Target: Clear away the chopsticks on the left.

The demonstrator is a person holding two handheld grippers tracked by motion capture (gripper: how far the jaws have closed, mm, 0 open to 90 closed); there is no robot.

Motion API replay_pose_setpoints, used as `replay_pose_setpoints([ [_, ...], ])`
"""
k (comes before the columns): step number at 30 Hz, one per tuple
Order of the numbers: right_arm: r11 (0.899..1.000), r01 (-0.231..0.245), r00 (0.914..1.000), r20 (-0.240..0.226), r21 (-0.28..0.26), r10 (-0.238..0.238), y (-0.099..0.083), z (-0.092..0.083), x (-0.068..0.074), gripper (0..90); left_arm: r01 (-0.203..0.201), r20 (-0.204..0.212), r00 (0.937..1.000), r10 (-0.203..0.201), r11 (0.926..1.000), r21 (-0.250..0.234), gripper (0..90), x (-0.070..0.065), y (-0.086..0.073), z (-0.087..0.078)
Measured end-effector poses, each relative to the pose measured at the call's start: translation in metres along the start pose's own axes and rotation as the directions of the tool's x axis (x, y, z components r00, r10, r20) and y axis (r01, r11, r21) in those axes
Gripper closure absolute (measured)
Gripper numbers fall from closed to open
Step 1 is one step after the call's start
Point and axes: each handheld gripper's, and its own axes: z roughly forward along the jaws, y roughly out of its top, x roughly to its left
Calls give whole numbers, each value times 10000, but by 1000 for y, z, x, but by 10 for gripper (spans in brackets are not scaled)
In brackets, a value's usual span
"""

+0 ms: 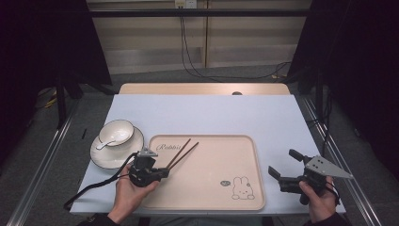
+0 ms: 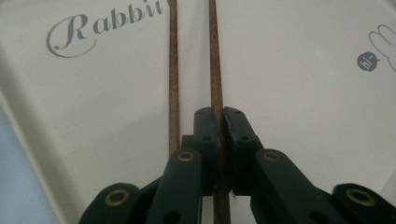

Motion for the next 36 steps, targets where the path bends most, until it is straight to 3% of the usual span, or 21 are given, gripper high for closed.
replay_pose_setpoints([
  [11, 10000, -41, 10000, -23, 2, 41, 0, 0, 0, 11, 100, -113, 9999, -96, 9993, 359, 844, 0, -1, 11],
  [23, 10000, 38, 10000, -20, -15, -38, 0, 1, 0, 11, 24, -75, 10000, -21, 9996, 298, 841, 0, -1, 12],
  [36, 10000, 22, 10000, -66, 20, -22, 0, 1, 0, 11, -132, 108, 9999, 129, 9996, 261, 765, 0, -1, 11],
])
